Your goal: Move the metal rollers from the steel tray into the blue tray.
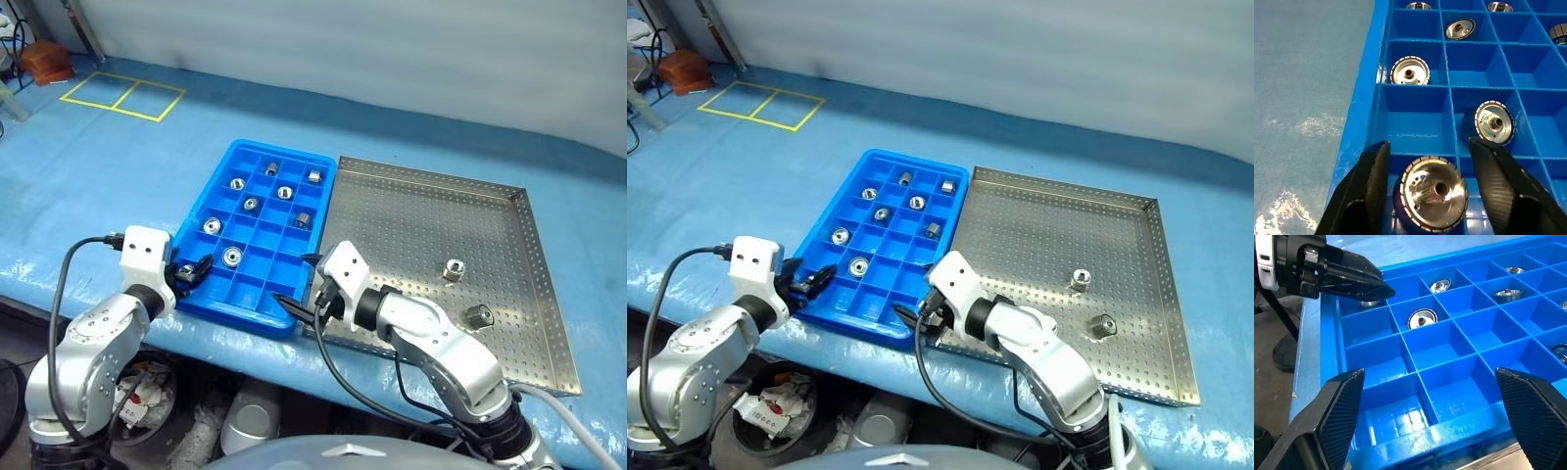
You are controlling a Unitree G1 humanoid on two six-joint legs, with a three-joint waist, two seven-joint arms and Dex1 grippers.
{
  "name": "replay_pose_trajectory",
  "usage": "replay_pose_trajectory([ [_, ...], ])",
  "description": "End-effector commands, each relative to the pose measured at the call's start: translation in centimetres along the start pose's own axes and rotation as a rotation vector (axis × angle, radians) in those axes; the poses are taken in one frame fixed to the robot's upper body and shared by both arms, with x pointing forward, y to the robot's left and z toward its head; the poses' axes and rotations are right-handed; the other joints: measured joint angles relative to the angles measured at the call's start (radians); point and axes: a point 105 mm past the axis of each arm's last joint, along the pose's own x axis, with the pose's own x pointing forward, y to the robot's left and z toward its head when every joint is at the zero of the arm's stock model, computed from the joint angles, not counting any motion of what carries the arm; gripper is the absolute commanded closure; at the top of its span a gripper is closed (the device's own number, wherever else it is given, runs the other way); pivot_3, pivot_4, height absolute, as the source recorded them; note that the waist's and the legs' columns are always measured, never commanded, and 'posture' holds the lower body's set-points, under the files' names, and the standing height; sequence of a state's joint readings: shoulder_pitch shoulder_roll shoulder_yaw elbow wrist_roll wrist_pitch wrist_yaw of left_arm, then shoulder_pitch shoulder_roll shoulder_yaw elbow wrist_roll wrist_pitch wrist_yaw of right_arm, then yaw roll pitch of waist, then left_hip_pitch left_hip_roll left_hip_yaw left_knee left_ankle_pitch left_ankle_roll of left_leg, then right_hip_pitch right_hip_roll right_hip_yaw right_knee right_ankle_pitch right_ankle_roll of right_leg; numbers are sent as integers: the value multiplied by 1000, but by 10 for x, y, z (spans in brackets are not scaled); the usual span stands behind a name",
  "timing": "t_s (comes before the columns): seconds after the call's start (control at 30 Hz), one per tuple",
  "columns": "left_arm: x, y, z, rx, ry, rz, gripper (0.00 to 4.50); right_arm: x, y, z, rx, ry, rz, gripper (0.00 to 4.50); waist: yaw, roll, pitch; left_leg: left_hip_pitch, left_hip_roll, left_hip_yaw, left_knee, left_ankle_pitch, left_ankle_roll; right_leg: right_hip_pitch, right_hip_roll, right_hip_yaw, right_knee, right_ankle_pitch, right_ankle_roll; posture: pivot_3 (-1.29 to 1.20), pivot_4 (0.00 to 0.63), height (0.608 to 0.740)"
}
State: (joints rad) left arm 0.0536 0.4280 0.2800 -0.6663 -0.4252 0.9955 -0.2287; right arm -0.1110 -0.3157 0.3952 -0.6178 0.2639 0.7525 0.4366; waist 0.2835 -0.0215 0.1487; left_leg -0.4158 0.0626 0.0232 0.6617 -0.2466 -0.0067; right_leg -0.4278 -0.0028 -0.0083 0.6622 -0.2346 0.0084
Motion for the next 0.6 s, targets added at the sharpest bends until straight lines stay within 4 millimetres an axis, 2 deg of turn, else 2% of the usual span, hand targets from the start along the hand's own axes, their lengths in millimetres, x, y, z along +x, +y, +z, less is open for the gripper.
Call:
replay_pose_trajectory([
  [0.03, -4, -9, 30, -32, -145, -96, 25, -9, -3, 15, -26, -57, -34, 0, -4, 0, 0, 0, 0, 0, 0, 0, 0, 0, 0, 0, 0, 0, 0, 350, 150, 740],
  [0.13, -5, -30, 49, -33, -212, -234, 25, -16, -7, 16, -26, -60, -68, 0, -10, 0, 0, -1, -1, 0, 1, 0, 0, 0, -1, 0, -1, 0, 0, 307, 150, 740],
  [0.2, -6, -58, 64, -22, -266, -392, 25, -27, -11, 15, -22, -59, -116, 0, -35, 0, 0, -1, -1, 0, 1, 0, 0, 1, -1, 0, -1, 0, 1, 262, 150, 740],
  [0.27, -3, -77, 72, 0, -276, -501, 25, -38, -16, 14, -18, -54, -168, 0, -41, 0, 0, -2, -2, -2, 3, 0, 0, 1, -1, -1, -1, 1, 1, 236, 150, 740],
  [0.6, 32, -126, 75, 175, -185, -794, 25, -84, -34, -3, 20, 13, -431, 0, -197, 0, 0, 0, -2, -1, 3, 0, 0, 4, 0, 1, -1, 1, 2, 78, 150, 740],
])
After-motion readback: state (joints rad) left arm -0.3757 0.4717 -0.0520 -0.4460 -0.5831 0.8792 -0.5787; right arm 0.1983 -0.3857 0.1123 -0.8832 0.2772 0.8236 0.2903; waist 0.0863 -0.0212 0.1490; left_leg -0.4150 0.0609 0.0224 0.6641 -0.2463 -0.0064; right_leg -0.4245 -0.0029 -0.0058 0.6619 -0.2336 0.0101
